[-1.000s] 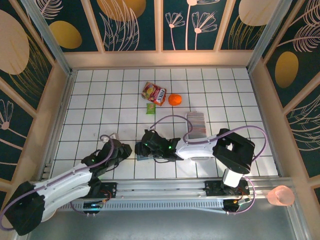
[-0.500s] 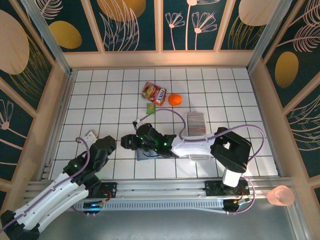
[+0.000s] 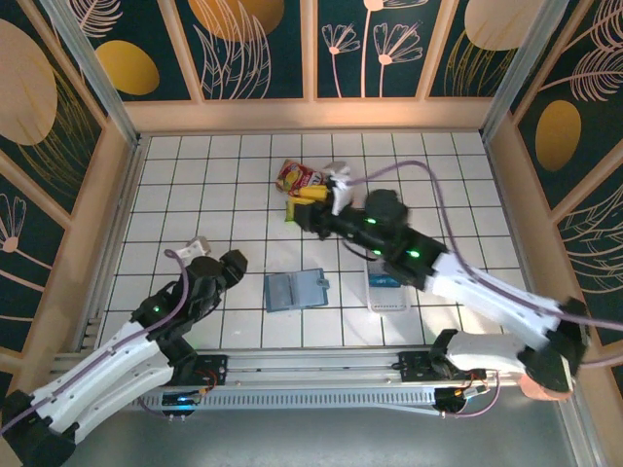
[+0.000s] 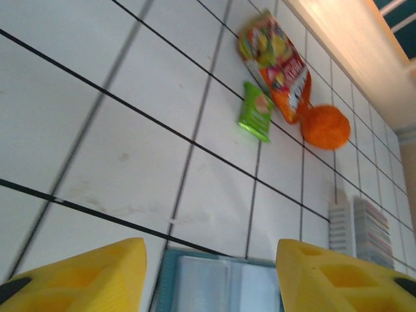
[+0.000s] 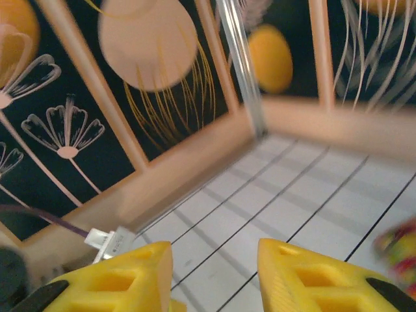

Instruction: Put the credit cards into the card holder

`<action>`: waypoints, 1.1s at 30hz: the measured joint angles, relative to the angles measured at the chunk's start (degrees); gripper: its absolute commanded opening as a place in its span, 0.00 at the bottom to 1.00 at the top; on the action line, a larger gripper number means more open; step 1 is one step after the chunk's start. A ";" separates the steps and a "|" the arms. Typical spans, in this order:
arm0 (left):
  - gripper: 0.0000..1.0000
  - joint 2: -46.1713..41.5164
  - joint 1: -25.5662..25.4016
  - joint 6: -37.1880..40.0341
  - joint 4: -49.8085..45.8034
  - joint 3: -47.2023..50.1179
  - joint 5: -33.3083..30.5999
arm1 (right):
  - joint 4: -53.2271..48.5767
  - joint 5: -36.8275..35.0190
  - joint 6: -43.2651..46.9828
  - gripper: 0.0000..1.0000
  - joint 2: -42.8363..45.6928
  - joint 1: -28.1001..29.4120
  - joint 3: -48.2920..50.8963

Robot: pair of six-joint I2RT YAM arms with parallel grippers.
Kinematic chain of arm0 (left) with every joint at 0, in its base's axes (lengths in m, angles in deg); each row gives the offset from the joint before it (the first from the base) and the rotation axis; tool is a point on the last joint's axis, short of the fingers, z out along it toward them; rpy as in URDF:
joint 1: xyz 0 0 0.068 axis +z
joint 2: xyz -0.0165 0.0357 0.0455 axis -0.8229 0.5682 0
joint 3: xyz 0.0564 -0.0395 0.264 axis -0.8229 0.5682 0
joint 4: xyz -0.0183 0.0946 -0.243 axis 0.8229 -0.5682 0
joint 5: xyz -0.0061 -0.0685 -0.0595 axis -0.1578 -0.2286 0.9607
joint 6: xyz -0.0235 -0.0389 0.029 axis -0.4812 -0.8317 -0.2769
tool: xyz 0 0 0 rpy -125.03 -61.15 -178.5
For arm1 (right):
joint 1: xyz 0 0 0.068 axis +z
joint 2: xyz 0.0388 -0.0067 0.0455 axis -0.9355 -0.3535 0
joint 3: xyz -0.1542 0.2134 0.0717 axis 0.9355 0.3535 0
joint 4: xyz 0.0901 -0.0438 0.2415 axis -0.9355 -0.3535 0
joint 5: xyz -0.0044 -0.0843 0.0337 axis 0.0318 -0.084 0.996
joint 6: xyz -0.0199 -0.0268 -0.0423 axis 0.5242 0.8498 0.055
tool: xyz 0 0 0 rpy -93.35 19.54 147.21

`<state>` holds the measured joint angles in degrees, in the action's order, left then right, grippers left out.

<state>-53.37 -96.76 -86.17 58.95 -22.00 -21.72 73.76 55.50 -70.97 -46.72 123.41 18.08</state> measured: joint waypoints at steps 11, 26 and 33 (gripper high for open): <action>0.55 11.41 0.00 3.76 15.65 2.86 12.66 | -34.03 -2.25 56.50 0.72 7.50 -8.22 -0.50; 0.54 2.75 0.00 5.09 14.88 9.53 14.58 | -38.45 -5.03 78.05 0.99 2.38 -18.56 20.06; 0.50 1.97 0.00 4.85 15.06 11.19 14.60 | -33.16 -5.57 81.92 0.99 0.92 -19.89 22.77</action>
<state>-51.40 -96.76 -81.31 74.01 -10.81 -7.12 40.61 49.93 10.95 -45.80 103.52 40.86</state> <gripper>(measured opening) 0.515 0.992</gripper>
